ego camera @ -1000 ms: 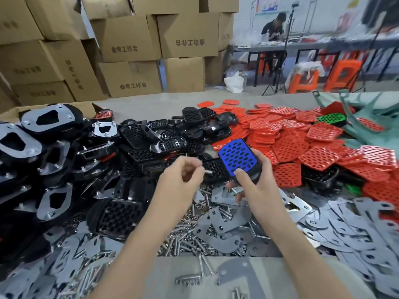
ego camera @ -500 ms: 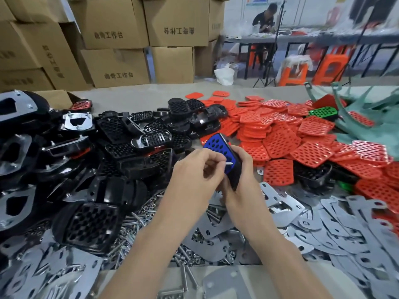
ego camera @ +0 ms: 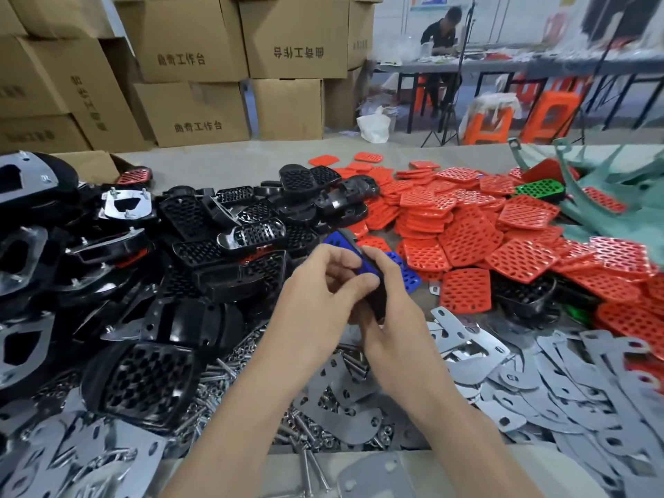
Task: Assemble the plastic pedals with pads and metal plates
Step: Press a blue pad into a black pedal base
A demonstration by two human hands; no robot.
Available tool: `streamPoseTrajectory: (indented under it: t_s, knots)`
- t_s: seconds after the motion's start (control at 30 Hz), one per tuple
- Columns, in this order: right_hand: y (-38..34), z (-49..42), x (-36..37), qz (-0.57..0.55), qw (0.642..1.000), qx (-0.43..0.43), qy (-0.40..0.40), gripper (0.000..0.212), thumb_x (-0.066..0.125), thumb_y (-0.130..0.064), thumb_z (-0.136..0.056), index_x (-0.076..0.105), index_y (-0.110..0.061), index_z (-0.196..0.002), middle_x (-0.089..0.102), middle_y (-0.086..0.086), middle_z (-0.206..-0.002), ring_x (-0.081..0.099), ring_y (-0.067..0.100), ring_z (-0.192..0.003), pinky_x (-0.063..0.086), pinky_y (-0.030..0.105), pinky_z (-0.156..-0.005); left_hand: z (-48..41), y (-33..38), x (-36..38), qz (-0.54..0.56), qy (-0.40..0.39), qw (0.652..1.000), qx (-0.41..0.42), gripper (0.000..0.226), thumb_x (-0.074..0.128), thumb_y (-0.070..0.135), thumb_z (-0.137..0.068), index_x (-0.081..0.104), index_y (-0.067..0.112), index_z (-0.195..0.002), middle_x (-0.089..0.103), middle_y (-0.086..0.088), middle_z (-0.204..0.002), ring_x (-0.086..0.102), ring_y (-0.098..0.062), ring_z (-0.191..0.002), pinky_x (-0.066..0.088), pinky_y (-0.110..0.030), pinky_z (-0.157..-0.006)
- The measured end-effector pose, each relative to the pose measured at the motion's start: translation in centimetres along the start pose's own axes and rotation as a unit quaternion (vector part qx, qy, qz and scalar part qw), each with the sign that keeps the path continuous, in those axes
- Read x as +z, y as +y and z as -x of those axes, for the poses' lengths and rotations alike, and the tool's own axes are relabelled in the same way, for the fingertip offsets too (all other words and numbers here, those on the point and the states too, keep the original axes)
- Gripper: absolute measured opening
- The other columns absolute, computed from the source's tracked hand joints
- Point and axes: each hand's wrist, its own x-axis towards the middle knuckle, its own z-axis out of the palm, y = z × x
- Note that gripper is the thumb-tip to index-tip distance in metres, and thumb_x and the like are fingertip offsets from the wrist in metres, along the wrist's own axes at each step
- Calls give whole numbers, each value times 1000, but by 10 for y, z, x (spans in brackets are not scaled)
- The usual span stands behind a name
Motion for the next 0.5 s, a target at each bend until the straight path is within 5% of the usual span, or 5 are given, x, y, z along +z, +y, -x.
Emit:
streamPoseTrajectory:
  t_s: [0.1, 0.23, 0.3, 0.5]
  knots:
    - [-4, 1, 2, -10, 1000, -3, -5, 67, 51, -6, -102, 32, -59, -138, 62, -15, -136, 61, 0, -117, 46, 13, -93, -1, -2, -5, -34, 36, 999, -22, 37, 85, 27, -77, 51, 24, -90, 50, 8, -77, 54, 12, -57, 40, -5, -51]
    - [-1, 0, 1, -61, 998, 15, -3, 67, 55, -2, -101, 44, -58, -135, 70, -23, -107, 66, 6, -83, 50, 17, -70, -2, -3, -7, -23, 40, 997, -55, 45, 86, 37, -71, 48, 22, -88, 51, 7, -78, 53, 12, -51, 38, -7, -45]
    - [-3, 0, 0, -77, 997, 22, -11, 67, 55, 1, -100, 49, -58, -132, 70, -24, -106, 67, 10, -85, 56, 25, -74, -4, -5, -9, -62, 40, 995, -67, 48, 85, 48, -67, 46, 22, -81, 50, 11, -73, 47, 7, -47, 37, -10, -46]
    - [-4, 3, -2, -23, 999, 25, -35, 68, 51, -2, -98, 43, -58, -136, 70, -21, -115, 68, 3, -92, 51, 20, -78, -2, -7, -15, -79, -2, 993, -91, 59, 81, 52, -70, 32, 22, -56, 33, 15, -40, 29, -6, -37, 26, -13, -37]
